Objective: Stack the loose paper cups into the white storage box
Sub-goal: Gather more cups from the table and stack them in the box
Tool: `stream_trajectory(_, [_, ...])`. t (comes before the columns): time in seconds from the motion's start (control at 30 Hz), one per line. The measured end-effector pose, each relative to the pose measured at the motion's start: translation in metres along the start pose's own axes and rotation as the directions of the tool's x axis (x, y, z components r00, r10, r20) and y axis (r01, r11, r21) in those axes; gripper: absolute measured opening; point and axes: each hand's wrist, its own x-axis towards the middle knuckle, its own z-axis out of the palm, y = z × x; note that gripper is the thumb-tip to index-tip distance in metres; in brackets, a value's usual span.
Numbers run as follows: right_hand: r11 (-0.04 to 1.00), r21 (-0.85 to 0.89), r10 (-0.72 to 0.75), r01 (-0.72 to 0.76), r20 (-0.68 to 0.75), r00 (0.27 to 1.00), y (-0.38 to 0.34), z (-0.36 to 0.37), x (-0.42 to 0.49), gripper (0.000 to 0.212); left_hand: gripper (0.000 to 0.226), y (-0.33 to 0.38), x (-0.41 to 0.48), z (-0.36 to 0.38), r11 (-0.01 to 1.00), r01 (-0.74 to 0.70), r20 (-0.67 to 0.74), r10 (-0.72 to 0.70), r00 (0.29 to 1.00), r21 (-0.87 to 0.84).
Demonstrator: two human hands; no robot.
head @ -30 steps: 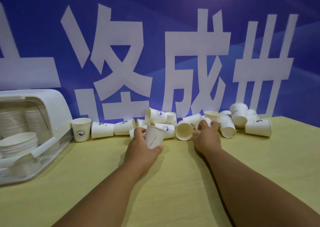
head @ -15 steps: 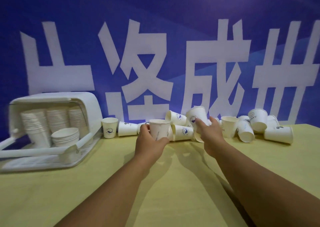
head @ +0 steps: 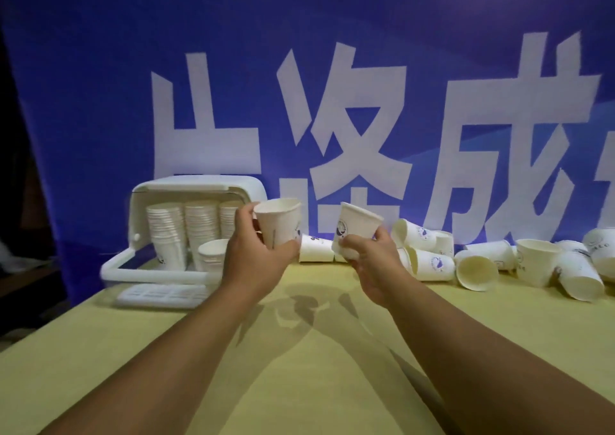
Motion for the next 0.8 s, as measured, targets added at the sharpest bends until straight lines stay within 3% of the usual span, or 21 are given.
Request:
stream_trajectory(0.1, [0.999, 0.026, -0.025, 0.024, 0.042, 0.999, 0.009, 0.044, 0.005, 0.06, 0.084, -0.017, 0.017, -0.034, 0.997, -0.066, -0.092, 0.069, 0.993, 0.027])
stream_trajectory(0.27, [0.996, -0.012, -0.087, 0.087, 0.063, 0.994, 0.017, 0.113, 0.013, 0.059, 0.085, -0.052, 0.032, -0.058, 0.994, 0.049, -0.19, -0.031, 0.981, 0.093])
stream_trajectory(0.47, [0.987, -0.013, -0.162, 0.162, 0.023, 0.987, 0.023, 0.151, 0.015, 0.046, 0.085, -0.067, 0.043, -0.065, 0.995, 0.067, -0.19, -0.052, 0.98, 0.071])
stream_trajectory(0.7, [0.962, -0.145, -0.227, 0.232, 0.053, 0.973, 0.034, 0.15, 0.018, 0.059, 0.072, -0.076, 0.044, -0.073, 0.974, 0.139, -0.049, -0.132, 0.99, 0.18])
stream_trajectory(0.8, [0.933, -0.202, -0.283, 0.299, 0.104, 0.953, 0.035, 0.152, 0.016, 0.064, 0.078, -0.072, 0.042, -0.075, 0.96, 0.166, -0.016, -0.167, 0.986, 0.227])
